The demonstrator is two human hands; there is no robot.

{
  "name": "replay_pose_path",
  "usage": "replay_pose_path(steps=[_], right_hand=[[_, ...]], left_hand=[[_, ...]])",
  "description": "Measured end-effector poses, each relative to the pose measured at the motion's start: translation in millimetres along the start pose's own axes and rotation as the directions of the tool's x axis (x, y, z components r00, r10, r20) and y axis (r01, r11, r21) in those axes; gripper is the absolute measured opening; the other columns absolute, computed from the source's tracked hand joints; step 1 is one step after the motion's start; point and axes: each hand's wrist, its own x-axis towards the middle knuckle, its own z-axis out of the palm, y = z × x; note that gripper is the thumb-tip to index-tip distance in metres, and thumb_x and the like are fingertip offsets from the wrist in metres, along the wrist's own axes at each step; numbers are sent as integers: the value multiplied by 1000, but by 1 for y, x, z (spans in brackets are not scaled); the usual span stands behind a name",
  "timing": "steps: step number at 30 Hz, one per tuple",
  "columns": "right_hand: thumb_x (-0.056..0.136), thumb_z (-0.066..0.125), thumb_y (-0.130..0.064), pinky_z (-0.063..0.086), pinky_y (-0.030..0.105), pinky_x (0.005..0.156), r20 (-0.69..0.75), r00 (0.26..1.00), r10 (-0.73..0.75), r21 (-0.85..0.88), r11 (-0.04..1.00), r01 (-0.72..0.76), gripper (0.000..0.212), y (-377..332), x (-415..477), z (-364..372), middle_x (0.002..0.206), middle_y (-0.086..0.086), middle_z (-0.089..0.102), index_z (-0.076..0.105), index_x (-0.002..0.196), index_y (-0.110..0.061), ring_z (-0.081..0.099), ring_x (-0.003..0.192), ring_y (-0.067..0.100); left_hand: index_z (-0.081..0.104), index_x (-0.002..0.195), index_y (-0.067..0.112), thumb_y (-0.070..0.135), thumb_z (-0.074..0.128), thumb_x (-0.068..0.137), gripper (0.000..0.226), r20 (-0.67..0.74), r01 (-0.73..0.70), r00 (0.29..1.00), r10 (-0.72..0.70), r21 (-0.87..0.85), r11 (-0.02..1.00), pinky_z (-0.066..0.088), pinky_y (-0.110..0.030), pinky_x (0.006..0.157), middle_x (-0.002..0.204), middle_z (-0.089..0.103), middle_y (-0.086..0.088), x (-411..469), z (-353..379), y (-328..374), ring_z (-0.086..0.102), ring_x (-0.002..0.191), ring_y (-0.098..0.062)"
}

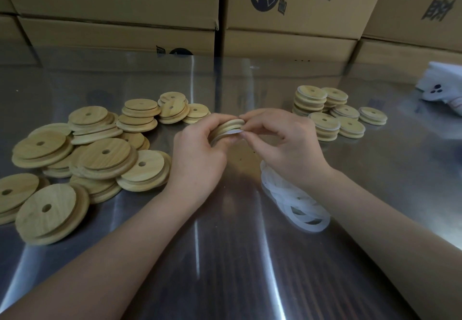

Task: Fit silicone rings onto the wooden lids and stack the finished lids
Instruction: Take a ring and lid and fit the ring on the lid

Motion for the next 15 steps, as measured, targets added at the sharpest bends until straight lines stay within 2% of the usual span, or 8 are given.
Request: replay_pose_path(steps=[6,11,15], right_hand=[[81,73,2,58,25,77,8,999,36,18,999,-37,3,0,1,-2,91,11,72,73,84,0,69,87,19],[80,73,4,56,23,77,14,999,43,14,999,-43,5,0,2,-3,90,11,72,72,83,0,70,86,20],[80,74,5,56,22,77,33,998,60,31,998,-61,5,1,2,-4,90,12,72,73,82,2,69,85,19]], left_hand=[[74,99,29,4,71,82,31,10,-18,1000,18,40,999,45,-11,81,89,69,21,1,-3,2,63,89,4],[75,101,24,1,71,82,30,26,-11,1000,11,20,1000,46,-11,81,90,71,15,1,-5,4,63,88,2],[72,97,31,1,71,82,34,24,-6,1000,6,13,1000,45,-10,80,90,71,16,1,-5,5,63,88,3]])
